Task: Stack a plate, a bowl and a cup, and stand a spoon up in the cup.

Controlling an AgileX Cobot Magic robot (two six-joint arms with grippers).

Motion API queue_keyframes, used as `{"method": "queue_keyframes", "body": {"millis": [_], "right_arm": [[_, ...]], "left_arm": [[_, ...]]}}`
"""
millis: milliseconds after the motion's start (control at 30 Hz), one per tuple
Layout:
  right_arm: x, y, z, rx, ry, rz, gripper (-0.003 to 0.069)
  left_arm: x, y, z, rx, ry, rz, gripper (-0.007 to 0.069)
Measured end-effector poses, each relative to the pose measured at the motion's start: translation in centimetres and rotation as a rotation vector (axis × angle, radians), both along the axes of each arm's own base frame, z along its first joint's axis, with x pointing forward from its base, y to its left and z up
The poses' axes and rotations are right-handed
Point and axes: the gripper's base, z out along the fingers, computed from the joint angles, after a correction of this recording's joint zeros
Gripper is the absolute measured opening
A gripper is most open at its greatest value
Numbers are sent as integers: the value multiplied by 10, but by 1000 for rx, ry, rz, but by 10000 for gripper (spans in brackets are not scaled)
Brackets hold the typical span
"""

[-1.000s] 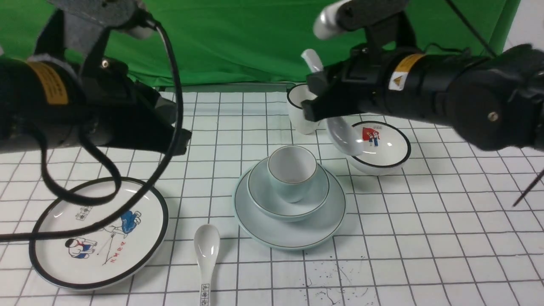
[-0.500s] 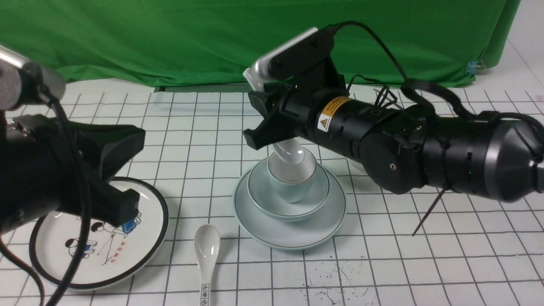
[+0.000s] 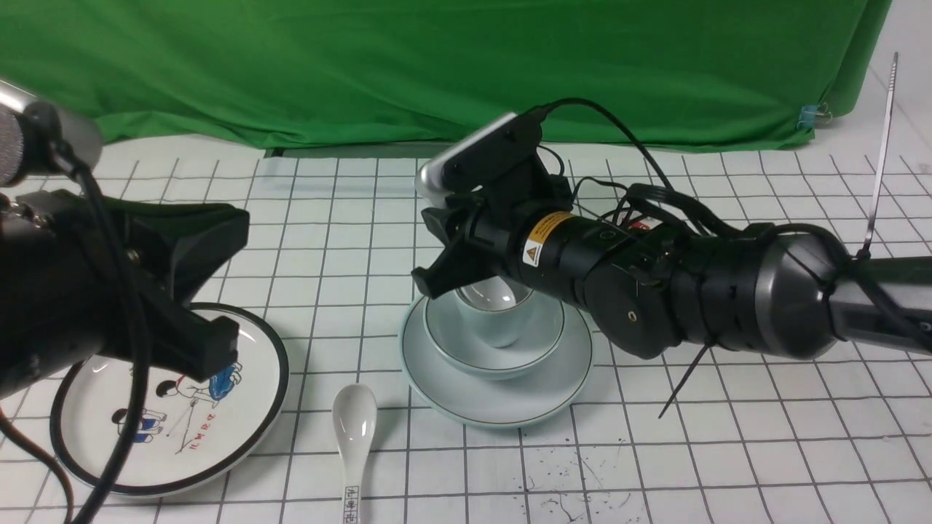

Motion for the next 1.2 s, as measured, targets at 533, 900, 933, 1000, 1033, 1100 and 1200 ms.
{"method": "queue_keyframes", "body": {"millis": [533,900,933,1000,1033,1100,1200], "right_arm": [[-5,-4,12,-60,-5,21,316],[-64,-53,144,-14,-170,41,22],[-74,-61,154,-1,-186,40,15],[-96,-79,172,32,-227,37,13],[-105,-86,175,40,-238,37,13],[-129,-106,186,70,-276,34,13],[-156,-128,189,96,-308,31,13]], "left_arm": [[0,0,0,-25,12,7,-34],[-53,26,-21,-55,53,25,-34],[-62,30,-25,-70,40,27,-34],[-77,38,-31,-96,10,28,-34],[-83,40,-33,-105,-5,29,-34],[-95,47,-37,-117,-51,29,-34],[-106,52,-37,-129,-108,31,-32]]}}
